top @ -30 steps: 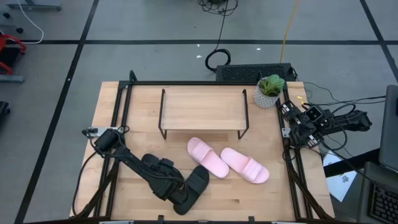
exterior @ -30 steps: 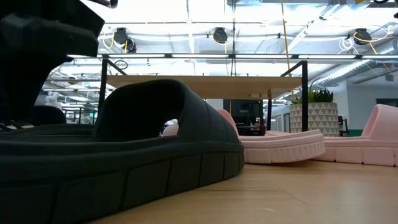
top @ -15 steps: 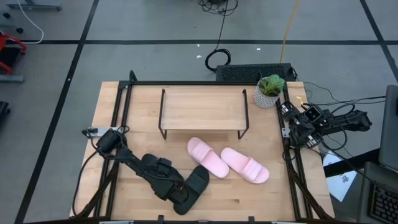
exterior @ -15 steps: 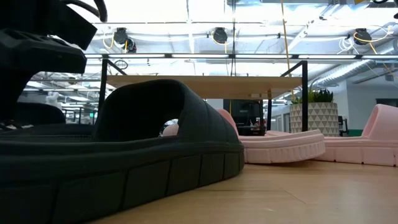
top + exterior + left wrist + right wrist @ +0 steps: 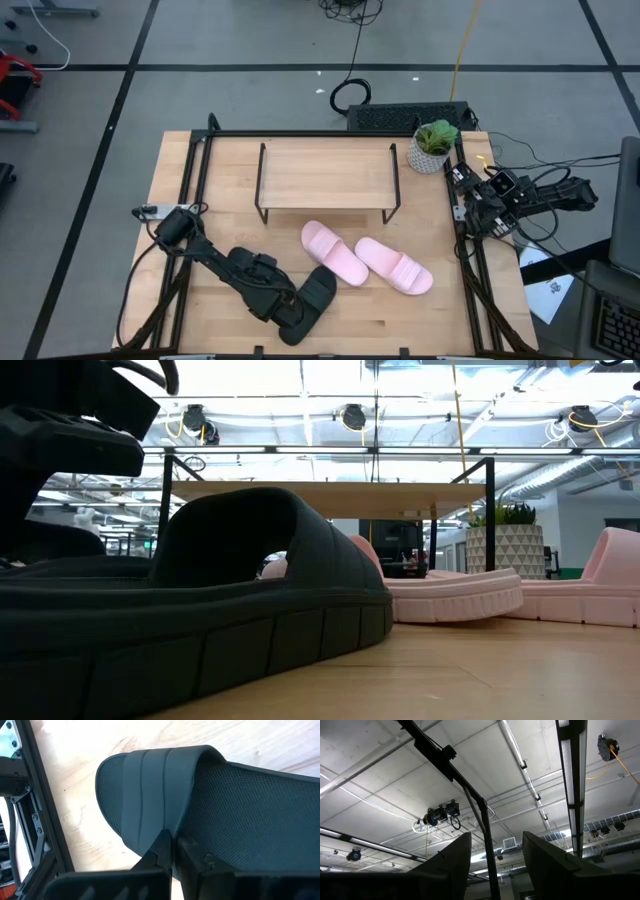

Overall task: Pick and place slides into the shelf
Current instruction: Put the left black slipper onto the shelf

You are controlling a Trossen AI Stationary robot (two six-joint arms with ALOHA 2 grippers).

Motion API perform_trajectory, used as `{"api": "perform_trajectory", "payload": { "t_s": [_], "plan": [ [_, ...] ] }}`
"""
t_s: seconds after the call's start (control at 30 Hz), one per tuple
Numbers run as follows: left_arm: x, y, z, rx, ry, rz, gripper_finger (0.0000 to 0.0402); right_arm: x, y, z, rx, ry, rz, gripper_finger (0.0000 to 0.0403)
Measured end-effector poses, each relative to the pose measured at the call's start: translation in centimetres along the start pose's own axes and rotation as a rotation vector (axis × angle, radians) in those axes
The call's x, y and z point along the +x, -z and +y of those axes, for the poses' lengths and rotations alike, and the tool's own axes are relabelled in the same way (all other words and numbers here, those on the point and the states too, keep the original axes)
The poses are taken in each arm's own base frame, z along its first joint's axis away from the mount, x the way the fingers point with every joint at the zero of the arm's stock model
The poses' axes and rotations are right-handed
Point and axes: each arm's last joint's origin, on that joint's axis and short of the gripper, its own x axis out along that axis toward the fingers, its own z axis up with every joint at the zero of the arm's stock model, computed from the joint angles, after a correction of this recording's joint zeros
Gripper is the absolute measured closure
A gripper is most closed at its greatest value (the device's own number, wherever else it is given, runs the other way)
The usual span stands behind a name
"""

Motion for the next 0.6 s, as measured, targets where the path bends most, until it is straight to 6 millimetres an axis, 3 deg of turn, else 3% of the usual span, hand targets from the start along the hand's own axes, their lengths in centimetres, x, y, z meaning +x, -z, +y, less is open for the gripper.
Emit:
{"api": "perform_trajectory", "payload": {
  "t_s": [0.3,0.6],
  "plan": [
    [-3.2,-0.3,0.5,-0.003,0.092,0.005,0.0400,0.0,0.0,0.0,0.000,0.000,0.000,0.0234],
    [-6.1,1.1,1.9,0.075,0.206,0.019,0.0401,0.0,0.0,0.0,0.001,0.001,0.004,0.0234]
  ]
}}
